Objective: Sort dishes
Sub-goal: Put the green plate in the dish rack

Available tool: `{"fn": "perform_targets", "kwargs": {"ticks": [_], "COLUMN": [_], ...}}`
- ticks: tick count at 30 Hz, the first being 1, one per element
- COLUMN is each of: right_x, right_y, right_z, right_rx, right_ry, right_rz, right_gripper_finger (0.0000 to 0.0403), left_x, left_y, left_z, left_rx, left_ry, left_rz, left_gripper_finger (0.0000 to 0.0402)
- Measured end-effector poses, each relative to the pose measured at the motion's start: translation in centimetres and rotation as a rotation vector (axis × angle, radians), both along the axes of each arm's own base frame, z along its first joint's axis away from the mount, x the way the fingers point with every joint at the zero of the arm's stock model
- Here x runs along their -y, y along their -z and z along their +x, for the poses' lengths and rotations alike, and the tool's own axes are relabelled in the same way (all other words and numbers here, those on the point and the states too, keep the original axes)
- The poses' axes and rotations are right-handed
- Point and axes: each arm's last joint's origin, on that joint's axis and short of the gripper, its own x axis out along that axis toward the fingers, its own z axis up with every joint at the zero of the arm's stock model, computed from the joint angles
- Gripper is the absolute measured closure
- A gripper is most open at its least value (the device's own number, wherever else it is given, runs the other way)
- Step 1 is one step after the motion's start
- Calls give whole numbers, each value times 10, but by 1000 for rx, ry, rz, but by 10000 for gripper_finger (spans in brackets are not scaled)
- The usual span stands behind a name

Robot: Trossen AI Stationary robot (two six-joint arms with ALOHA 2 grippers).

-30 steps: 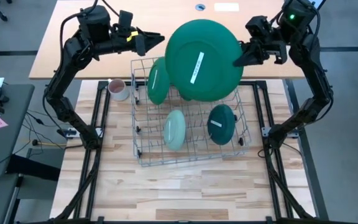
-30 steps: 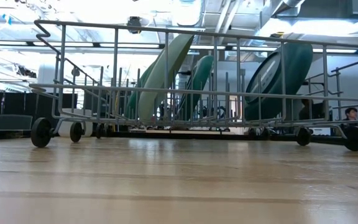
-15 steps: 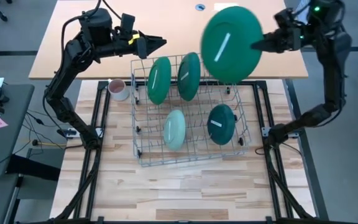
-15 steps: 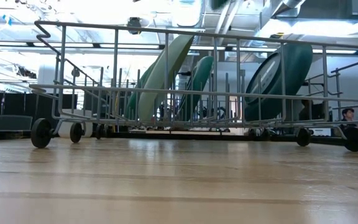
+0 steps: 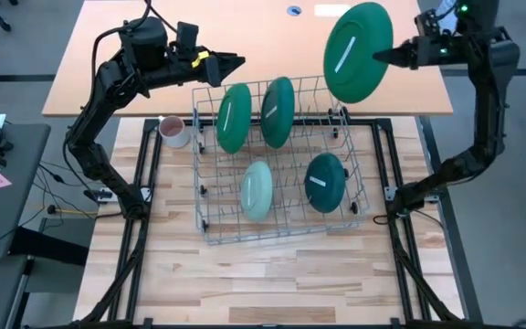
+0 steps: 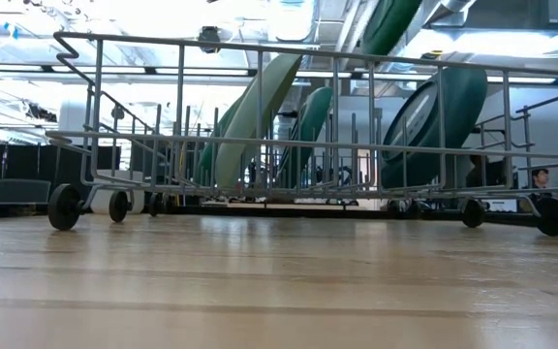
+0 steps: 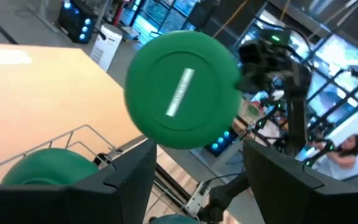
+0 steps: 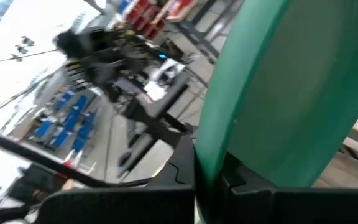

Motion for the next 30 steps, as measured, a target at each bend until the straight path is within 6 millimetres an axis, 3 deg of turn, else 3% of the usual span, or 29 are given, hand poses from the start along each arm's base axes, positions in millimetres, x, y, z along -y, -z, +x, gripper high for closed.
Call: {"fn": "perform_targets", "kwargs": {"ticks": [7,14,23,30], "right_x": [25,24,24,24], "right_y": [30,60,93,128], "right_z": [9,22,45,44], "right_rx": [-60,-119,-46,-81], "right_ry": [10,-26,-54,-35], "right_rz": [107,196,221,312], "right_gripper_finger": [392,392,392,392], "left_x": [-5,-16,-27,-34], "left_y": [4,4,5,5], "left_z": [6,-1,-4,-9], "left_rx": [-67,-75,-120,-120], "left_ry": [-4,-60,-86,-113], "left_rz": [105,110,178,176], "left_gripper_finger": [169,169,169,169]}}
